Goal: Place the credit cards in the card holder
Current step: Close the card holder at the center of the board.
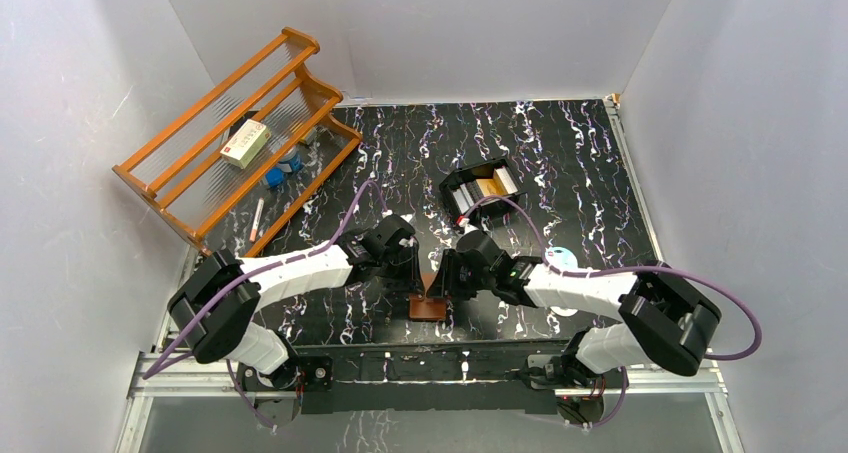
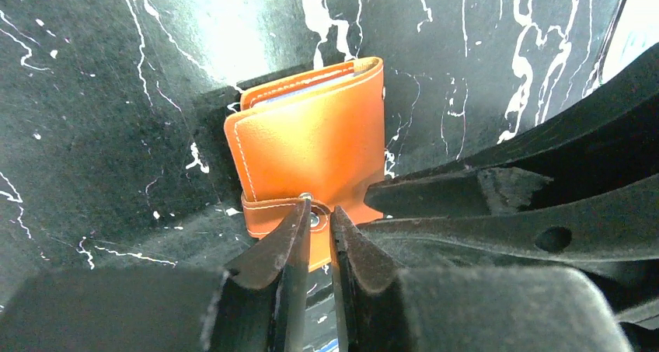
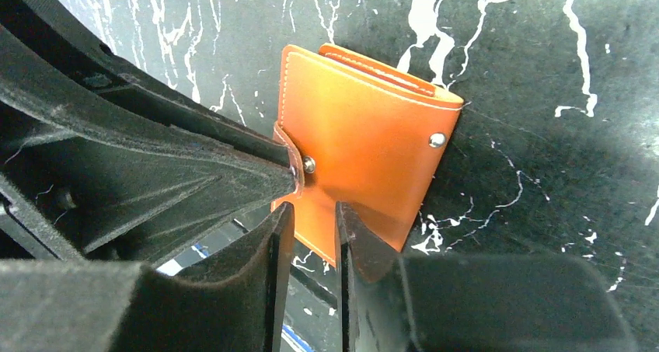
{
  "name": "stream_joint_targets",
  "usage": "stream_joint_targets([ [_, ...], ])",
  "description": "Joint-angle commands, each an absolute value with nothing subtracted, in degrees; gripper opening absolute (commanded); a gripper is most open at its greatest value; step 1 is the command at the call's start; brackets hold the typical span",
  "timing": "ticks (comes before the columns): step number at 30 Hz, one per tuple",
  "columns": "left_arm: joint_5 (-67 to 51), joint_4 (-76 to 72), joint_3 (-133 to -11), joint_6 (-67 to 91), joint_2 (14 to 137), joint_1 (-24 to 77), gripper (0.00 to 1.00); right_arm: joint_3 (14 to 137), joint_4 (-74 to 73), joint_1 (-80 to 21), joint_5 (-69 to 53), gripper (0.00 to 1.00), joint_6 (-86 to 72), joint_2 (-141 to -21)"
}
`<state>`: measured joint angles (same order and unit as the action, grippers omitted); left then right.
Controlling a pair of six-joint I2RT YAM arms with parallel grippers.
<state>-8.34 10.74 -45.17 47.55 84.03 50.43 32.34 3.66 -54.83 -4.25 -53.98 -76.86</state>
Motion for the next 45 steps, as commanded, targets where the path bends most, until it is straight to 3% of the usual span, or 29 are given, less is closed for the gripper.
stream_joint_targets([
  [1, -5.8, 12.5, -47.5, 47.2, 82.9, 50.7, 0.13, 31.9, 8.9, -55.1, -5.5, 0.34, -55.5, -77.0],
  [22, -4.1, 13.1, -46.5, 46.6, 84.1, 50.7, 0.09, 33.8, 13.4, -55.0, -8.7, 0.33, -57.5, -82.9],
  [30, -3.8, 13.1, -46.2, 46.6, 84.0, 50.7, 0.09, 34.3, 12.7, -55.1, -8.0, 0.22, -57.4, -83.8],
  [37, -3.3, 17.0, -48.8, 46.2, 82.7, 49.5, 0.14, 34.8, 11.9, -55.0, -6.9, 0.00, -55.9, -83.4],
  [45, -6.3, 18.1, -48.7, 44.1, 81.0, 46.1, 0.24, 37.9, 7.6, -54.3, -6.3, 0.00, -53.6, -83.6],
])
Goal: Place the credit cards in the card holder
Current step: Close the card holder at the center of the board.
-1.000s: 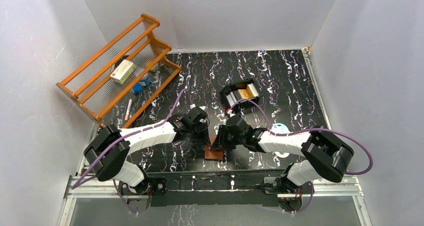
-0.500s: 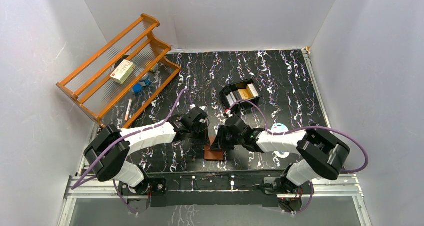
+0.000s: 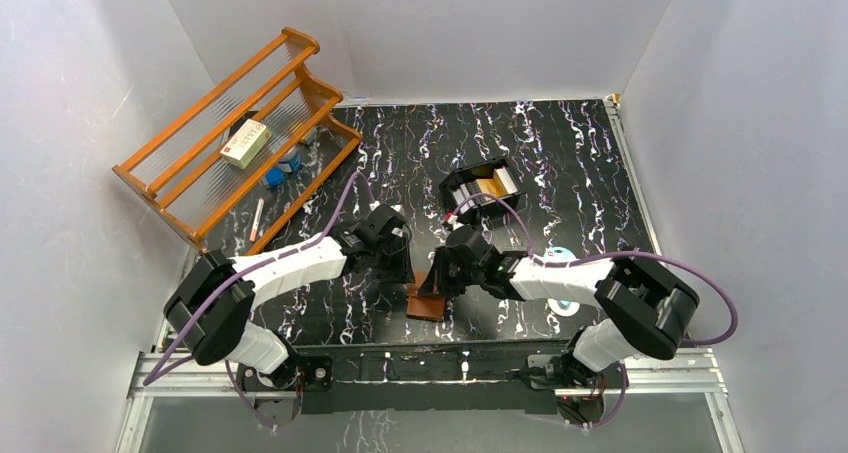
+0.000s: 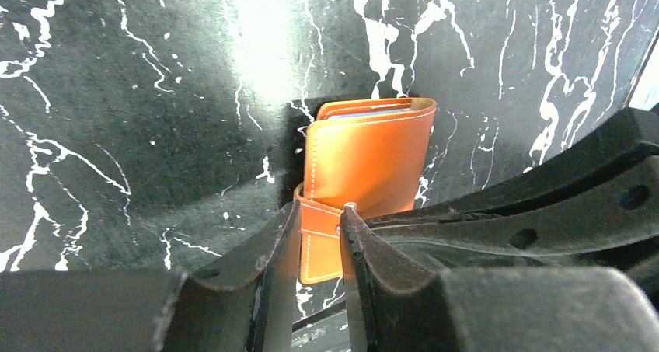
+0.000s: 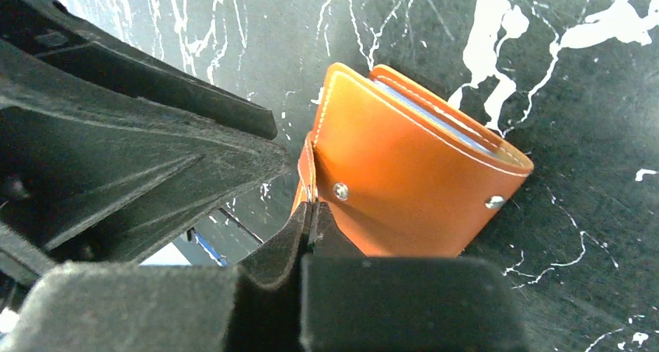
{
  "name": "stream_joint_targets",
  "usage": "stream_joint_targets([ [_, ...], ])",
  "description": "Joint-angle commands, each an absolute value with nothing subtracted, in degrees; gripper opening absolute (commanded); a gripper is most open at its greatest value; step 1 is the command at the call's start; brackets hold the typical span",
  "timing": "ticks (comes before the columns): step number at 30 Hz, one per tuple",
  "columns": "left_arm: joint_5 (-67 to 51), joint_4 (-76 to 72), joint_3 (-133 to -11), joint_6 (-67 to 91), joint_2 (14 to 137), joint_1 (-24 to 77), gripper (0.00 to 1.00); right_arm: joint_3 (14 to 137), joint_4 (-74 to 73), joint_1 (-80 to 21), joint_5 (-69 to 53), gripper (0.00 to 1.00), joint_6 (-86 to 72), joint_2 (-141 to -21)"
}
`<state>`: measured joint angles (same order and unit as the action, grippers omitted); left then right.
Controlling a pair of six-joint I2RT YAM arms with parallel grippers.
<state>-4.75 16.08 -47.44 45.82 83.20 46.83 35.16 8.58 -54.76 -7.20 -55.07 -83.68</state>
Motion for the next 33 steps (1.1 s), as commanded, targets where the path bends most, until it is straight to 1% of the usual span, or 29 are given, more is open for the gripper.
stream_joint_targets([
  [1, -6.5, 18.0, -48.4, 44.0, 81.0, 46.1, 0.24, 38.0, 7.4, -54.2, -6.3, 0.00, -53.7, -83.8],
  [6, -9.2, 16.0, -47.1, 43.2, 81.4, 46.1, 0.25, 38.0, 6.8, -53.8, -6.9, 0.00, -54.4, -85.2],
  [11, -11.6, 14.9, -46.5, 42.7, 82.5, 46.1, 0.22, 37.7, 6.7, -53.6, -6.1, 0.00, -54.4, -85.0],
  [19, -10.7, 14.8, -45.8, 41.8, 84.5, 46.2, 0.21, 36.8, 6.3, -52.5, -4.9, 0.00, -54.2, -85.0],
  [33, -11.3, 14.5, -45.9, 41.8, 87.3, 46.1, 0.21, 36.0, 4.1, -50.6, -6.9, 0.00, -55.4, -88.8],
])
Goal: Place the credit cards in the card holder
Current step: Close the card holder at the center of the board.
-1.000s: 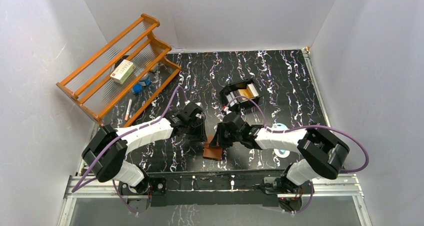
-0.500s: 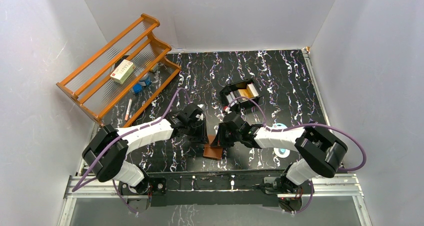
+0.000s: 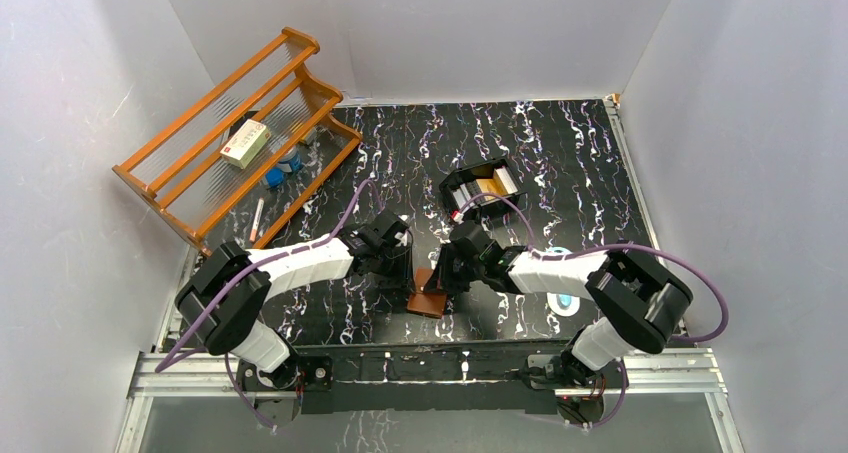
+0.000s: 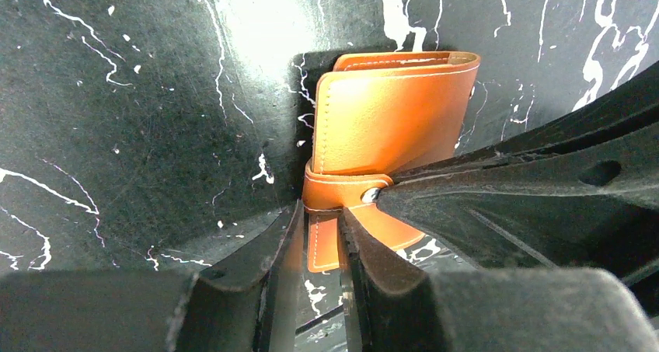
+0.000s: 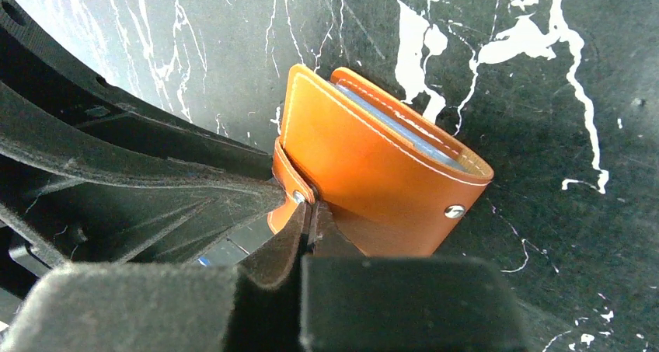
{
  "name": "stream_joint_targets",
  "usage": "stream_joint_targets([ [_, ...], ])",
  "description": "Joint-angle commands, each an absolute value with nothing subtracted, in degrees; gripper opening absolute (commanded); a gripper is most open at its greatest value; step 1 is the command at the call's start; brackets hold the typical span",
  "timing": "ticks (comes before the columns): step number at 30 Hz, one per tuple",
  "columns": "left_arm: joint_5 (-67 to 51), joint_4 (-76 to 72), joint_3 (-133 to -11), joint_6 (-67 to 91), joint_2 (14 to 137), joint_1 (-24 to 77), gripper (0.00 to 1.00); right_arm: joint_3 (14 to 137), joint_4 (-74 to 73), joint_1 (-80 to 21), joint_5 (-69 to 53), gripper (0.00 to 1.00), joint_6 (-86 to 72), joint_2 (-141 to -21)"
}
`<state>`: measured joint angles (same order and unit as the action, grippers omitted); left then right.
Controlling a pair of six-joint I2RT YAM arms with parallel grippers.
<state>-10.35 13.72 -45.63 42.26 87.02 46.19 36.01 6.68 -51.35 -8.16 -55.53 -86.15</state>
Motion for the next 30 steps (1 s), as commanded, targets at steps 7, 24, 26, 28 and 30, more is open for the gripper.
stream_joint_targets([
  [7, -9.9, 14.4, -46.5, 42.1, 85.3, 46.1, 0.22, 35.6, 4.1, -49.3, -8.3, 0.00, -56.0, -89.6],
  [24, -9.4, 12.0, -45.8, 43.2, 82.1, 46.1, 0.21, 36.1, 3.8, -48.9, -8.8, 0.00, -55.7, -89.2],
  [26, -9.5, 11.8, -45.8, 43.3, 82.0, 46.1, 0.21, 36.2, 3.6, -48.9, -8.7, 0.00, -55.6, -89.2],
  [28, -9.1, 11.6, -45.7, 43.3, 82.2, 46.1, 0.21, 36.3, 3.7, -48.9, -8.7, 0.00, -55.6, -89.1],
  [30, -8.7, 11.4, -45.5, 43.3, 82.9, 46.1, 0.20, 36.3, 3.8, -48.9, -8.7, 0.00, -55.6, -89.1],
])
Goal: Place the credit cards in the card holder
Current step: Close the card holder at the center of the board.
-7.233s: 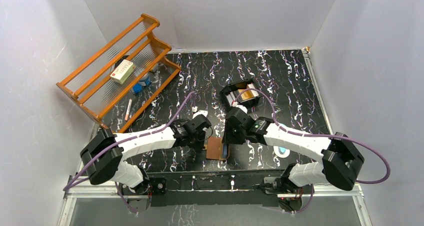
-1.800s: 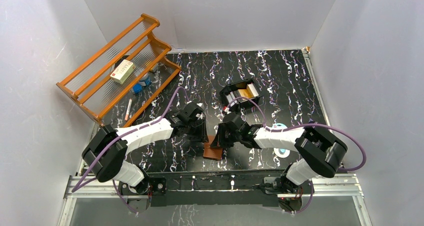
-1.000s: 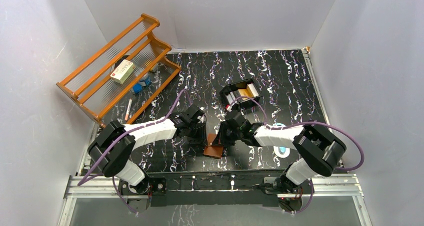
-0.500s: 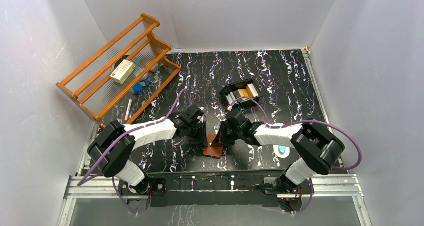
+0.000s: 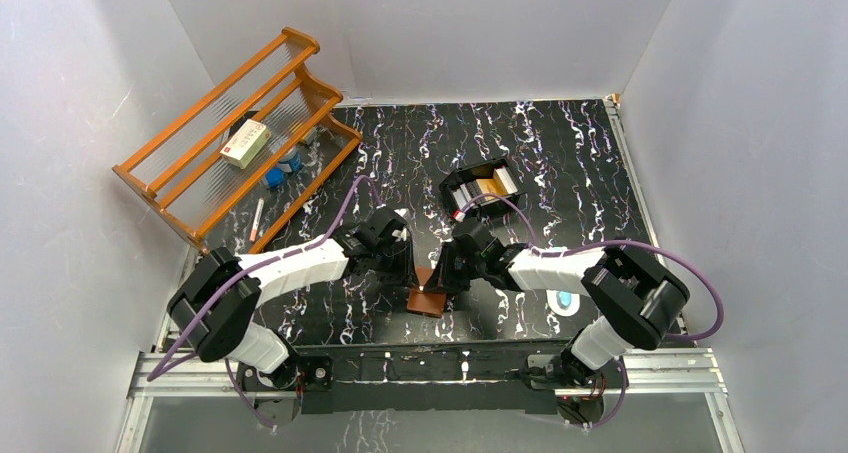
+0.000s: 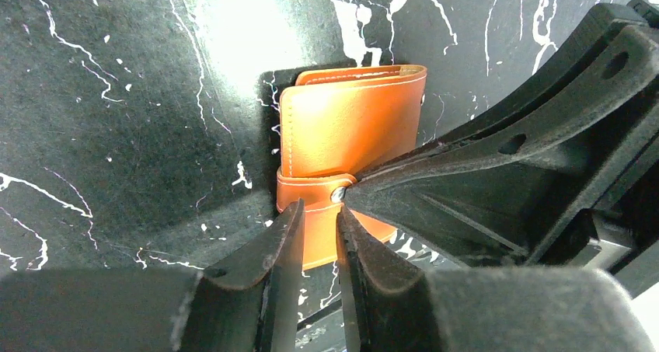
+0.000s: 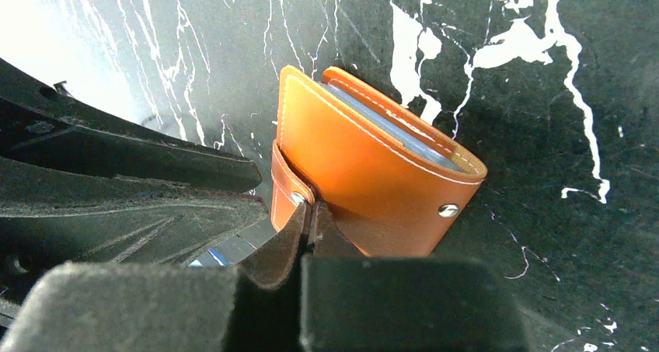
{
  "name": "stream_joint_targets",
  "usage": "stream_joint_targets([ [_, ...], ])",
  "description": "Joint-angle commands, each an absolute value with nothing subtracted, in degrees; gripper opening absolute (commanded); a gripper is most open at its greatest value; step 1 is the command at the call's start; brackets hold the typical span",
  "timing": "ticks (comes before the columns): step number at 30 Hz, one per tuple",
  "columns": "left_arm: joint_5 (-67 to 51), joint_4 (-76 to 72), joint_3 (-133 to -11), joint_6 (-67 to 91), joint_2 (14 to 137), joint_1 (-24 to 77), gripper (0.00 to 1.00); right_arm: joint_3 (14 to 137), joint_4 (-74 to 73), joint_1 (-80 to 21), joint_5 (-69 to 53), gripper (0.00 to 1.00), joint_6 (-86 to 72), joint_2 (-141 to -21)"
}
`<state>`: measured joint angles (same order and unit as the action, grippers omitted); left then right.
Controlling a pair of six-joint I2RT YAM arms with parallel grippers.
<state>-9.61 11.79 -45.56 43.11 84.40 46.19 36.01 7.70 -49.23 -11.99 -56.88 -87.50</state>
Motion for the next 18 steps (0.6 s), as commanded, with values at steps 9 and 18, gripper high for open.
stream_joint_targets([
  [9, -8.2, 10.6, -45.2, 42.9, 87.0, 46.1, 0.19, 37.8, 2.4, -48.8, -7.9, 0.08, -55.1, -87.0],
  [18, -7.6, 10.7, -45.2, 43.0, 87.7, 46.1, 0.18, 41.0, 0.4, -48.9, -6.6, 0.16, -52.9, -86.7],
])
